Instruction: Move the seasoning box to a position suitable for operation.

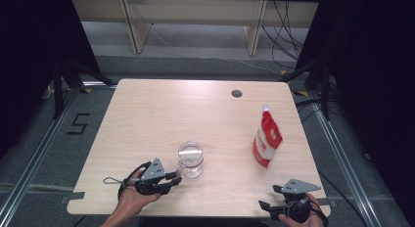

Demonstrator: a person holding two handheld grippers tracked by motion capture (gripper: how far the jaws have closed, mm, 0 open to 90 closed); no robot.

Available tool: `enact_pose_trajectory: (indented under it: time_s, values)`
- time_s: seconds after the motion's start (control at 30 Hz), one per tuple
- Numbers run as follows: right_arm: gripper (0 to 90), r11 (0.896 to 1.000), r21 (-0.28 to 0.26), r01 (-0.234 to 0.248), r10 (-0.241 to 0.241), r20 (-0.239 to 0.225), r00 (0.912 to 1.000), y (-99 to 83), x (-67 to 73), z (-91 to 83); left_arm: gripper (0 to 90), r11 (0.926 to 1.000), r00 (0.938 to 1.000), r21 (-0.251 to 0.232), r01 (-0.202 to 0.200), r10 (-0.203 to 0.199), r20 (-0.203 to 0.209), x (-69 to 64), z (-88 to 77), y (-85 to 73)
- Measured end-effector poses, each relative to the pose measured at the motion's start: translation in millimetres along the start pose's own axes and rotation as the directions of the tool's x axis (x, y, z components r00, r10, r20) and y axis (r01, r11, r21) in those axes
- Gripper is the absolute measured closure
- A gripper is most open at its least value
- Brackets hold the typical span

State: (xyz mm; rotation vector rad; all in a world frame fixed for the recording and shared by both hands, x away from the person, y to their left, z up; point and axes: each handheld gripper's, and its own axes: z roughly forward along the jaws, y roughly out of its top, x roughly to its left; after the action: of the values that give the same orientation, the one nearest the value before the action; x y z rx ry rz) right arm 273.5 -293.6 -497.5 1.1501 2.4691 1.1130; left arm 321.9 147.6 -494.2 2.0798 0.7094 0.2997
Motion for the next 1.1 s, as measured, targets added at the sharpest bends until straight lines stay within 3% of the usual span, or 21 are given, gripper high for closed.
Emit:
enact_pose_trajectory:
  time_s: [0.07,0.13,0.17,0.27,0.3,0.4,0.43,0.53,0.63,0.67,0.7,0.73,0.77,0.8,0.83,0.9,0.97,1.0,1.03,1.1]
  values:
    - [22.1,1.0,0.003,-0.018,0.018,0.007,0.9998,-0.3,1.8,-0.1,73.3,0.9999,0.9999,-0.006,0.01,-0.01,-0.006,2.5,-2.2,-1.7]
    - [22.1,1.0,-0.011,-0.002,0.002,0.036,0.9993,-0.3,1.9,-0.1,73.0,0.9999,0.9994,-0.006,0.015,-0.016,-0.032,5.9,-4.5,-3.2]
    - [22.1,1.0,-0.01,-0.009,0.009,0.025,0.9996,-0.4,2.3,0.4,72.9,0.9994,0.9987,-0.005,0.034,-0.034,-0.037,6.6,-6.0,-3.8]
    - [22.1,1.0,-0.01,-0.013,0.013,0.027,0.9996,-0.6,2.6,0.7,72.8,0.9993,0.9958,0.0,0.038,-0.038,-0.083,12.9,-10.5,-5.7]
    - [22.1,1.0,-0.007,-0.03,0.03,0.028,0.9992,-0.7,4.1,0.5,72.8,0.9984,0.9933,0.006,0.056,-0.056,-0.101,14.3,-12.0,-5.8]
    - [22.2,1.0,-0.009,-0.012,0.013,0.029,0.9995,-0.5,3.5,0.9,70.3,0.9985,0.9843,0.012,0.053,-0.051,-0.169,19.8,-17.5,-3.8]
    - [22.2,1.0,-0.007,0.01,-0.01,0.028,0.9995,-0.1,1.8,1.4,68.4,0.9971,0.9818,-0.002,0.075,-0.075,-0.175,19.3,-17.0,-3.0]
    - [22.2,1.0,0.0,0.007,-0.007,0.01,0.9999,0.4,1.5,1.7,64.3,0.9984,0.9803,0.006,0.055,-0.053,-0.19,20.6,-15.8,-1.9]
    - [22.2,1.0,0.013,0.001,-0.001,-0.002,1.0,0.5,1.4,1.3,61.7,0.9966,0.9767,-0.004,0.082,-0.081,-0.198,19.4,-14.0,-0.5]
    - [22.2,1.0,0.014,0.01,-0.01,-0.004,0.9999,0.5,0.4,2.0,62.1,0.9978,0.9764,0.009,0.066,-0.062,-0.207,19.2,-14.2,0.6]
    - [22.2,1.0,0.003,0.005,-0.005,0.025,0.9997,0.1,1.9,1.9,62.4,0.9982,0.975,-0.002,0.06,-0.059,-0.214,18.7,-12.6,1.0]
    - [22.2,1.0,0.005,0.008,-0.008,0.027,0.9996,0.2,1.8,1.6,63.3,0.9968,0.973,0.004,0.08,-0.077,-0.218,17.0,-11.8,1.0]
    - [22.2,1.0,0.005,0.007,-0.008,0.027,0.9996,0.2,1.9,1.7,63.9,0.9965,0.9736,-0.018,0.082,-0.084,-0.212,16.9,-9.3,1.3]
    - [22.2,1.0,0.005,0.007,-0.007,0.023,0.9997,0.2,1.8,1.8,64.5,0.9976,0.9746,-0.001,0.069,-0.068,-0.213,18.1,-9.7,1.6]
    - [22.2,1.0,0.005,0.006,-0.007,0.02,0.9998,0.2,1.8,1.9,66.4,0.996,0.9724,-0.01,0.089,-0.089,-0.216,17.2,-8.0,2.0]
    - [22.2,1.0,0.006,0.004,-0.004,0.026,0.9997,0.3,2.2,1.6,73.4,0.9977,0.9734,-0.009,0.068,-0.068,-0.219,16.7,-5.2,3.0]
    - [22.4,1.0,0.007,0.003,-0.003,0.017,0.9999,0.5,2.1,1.7,74.2,0.9971,0.9707,-0.024,0.073,-0.076,-0.228,16.9,-3.2,4.1]
    - [22.4,1.0,0.004,0.006,-0.006,0.012,0.9999,0.5,1.8,1.9,74.4,0.9987,0.972,-0.006,0.05,-0.05,-0.23,19.1,-4.3,4.3]
    - [22.4,1.0,0.005,0.005,-0.005,0.013,0.9999,0.5,1.9,1.9,74.6,0.9974,0.9707,-0.032,0.064,-0.07,-0.23,18.7,-2.3,3.9]
    - [22.4,1.0,0.006,0.007,-0.007,0.021,0.9998,0.4,2.0,1.9,74.7,0.9978,0.9713,-0.038,0.055,-0.062,-0.229,19.2,-1.6,3.8]
